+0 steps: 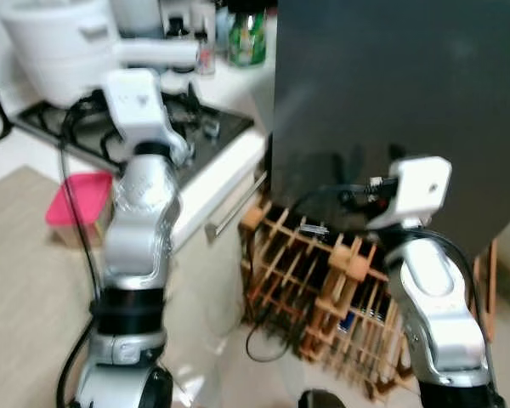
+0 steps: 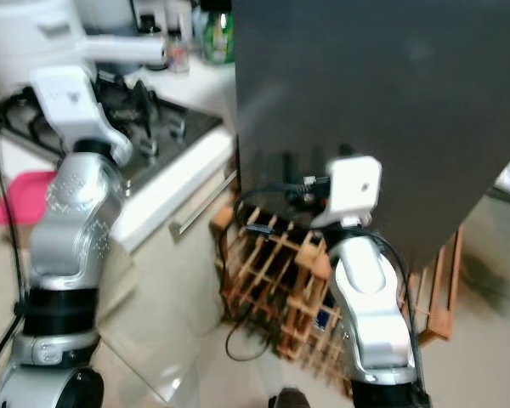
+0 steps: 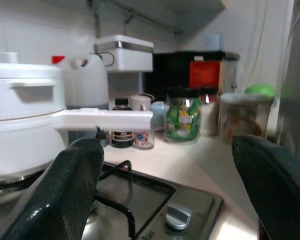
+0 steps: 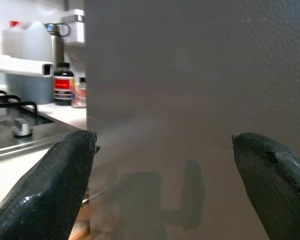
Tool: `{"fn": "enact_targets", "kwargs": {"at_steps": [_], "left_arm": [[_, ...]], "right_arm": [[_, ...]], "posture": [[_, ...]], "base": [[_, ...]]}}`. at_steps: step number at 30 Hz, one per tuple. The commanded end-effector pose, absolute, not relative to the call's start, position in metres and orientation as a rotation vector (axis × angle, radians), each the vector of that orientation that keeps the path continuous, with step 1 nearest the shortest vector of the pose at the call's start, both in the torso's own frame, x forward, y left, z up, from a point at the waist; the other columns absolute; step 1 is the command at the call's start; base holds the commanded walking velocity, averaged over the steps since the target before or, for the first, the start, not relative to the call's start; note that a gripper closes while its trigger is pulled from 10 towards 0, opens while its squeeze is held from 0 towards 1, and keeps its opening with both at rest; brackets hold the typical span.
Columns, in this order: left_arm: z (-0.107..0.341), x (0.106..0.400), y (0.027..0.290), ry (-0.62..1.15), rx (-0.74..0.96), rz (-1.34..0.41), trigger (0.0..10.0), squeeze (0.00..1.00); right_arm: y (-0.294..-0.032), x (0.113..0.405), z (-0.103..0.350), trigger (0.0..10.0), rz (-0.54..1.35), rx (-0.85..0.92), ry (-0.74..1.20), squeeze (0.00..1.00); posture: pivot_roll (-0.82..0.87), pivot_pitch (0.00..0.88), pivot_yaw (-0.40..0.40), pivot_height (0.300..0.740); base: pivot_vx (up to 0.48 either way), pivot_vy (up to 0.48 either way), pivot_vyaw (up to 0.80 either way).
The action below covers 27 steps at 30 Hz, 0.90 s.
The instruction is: Restocking fridge
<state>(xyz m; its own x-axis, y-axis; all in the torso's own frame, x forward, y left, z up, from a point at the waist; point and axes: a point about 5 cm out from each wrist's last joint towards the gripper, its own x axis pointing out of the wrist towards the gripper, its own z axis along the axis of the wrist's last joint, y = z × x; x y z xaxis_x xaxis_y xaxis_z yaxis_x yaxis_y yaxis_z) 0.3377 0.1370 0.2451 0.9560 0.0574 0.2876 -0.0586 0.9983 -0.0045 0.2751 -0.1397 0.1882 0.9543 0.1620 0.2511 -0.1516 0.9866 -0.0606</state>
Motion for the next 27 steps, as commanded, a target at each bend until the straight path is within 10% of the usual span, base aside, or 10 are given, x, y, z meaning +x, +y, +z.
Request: {"fn": "enact_targets", "kwargs": {"at_steps": [1, 27], "left_arm": [[0.253, 0.337, 0.146, -0.335, 0.038, 0.088, 10.0, 0.00], [0.235, 0.281, 0.161, -0.151, 0.183, -0.065, 10.0, 0.00]], "right_arm": [[-0.132, 0.275, 0.190, 10.0, 0.190, -0.026, -0.264, 0.00], [-0.142, 0.269, 0.179, 10.0, 0.184, -0.016, -0.209, 0.00]], "posture": [[-0.07, 0.000, 0.041, 0.740], [-0.02, 0.016, 0.022, 0.740]], "base": [[0.000, 0.000, 0.00], [0.000, 0.000, 0.00]]}}
